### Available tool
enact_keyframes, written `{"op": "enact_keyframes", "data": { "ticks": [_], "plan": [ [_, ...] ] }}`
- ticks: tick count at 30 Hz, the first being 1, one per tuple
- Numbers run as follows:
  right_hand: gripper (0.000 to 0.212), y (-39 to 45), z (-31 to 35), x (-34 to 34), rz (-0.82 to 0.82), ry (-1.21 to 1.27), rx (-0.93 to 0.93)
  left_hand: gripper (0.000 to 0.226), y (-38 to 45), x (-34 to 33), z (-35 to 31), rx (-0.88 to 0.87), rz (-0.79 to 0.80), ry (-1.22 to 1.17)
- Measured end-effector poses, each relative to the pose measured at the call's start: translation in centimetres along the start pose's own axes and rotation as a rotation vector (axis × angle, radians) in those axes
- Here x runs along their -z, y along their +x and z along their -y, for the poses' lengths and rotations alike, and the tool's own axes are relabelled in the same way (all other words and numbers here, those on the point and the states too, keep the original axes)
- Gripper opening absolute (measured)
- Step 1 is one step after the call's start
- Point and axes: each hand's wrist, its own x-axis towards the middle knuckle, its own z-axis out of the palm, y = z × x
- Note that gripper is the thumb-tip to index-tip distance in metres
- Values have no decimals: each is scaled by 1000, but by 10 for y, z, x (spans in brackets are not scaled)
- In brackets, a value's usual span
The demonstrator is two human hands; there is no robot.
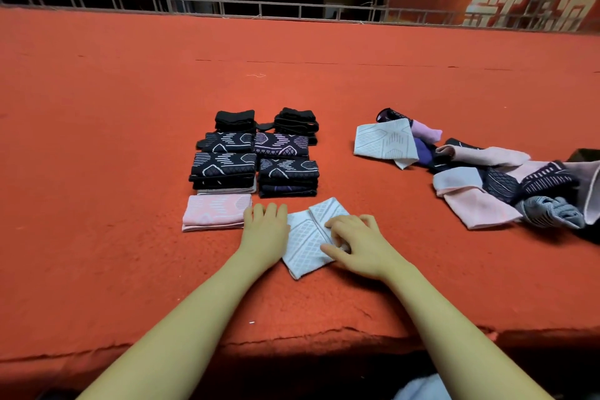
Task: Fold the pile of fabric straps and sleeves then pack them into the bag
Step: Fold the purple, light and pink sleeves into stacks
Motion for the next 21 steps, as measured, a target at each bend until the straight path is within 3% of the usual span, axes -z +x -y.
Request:
{"op": "enact_keyframes", "data": {
  "ticks": [2, 4, 5, 9, 13, 19, 21],
  "plan": [
    [40, 10, 4, 3, -18, 36, -71, 42, 3, 1, 0, -2, -22, 22],
    [19, 19, 5, 2, -41, 44, -77, 40, 7, 3, -2, -9, -63, 29],
    [19, 22, 5, 1, -25, 23, -70, 39, 7, 3, -2, -5, -84, 23],
    [67, 26, 3, -1, 79, -94, -147, 38, 9, 5, -2, 10, -157, 19],
    [58, 29, 7, -1, 126, -73, -107, 34, 26, 8, 3, 6, -229, 38],
    [84, 26, 5, -17, 39, -170, -137, 40, 26, -5, 8, -74, -228, 18],
    [83, 25, 5, -21, -9, -186, -140, 44, 16, -10, 11, -105, -265, 24]
  ]
}}
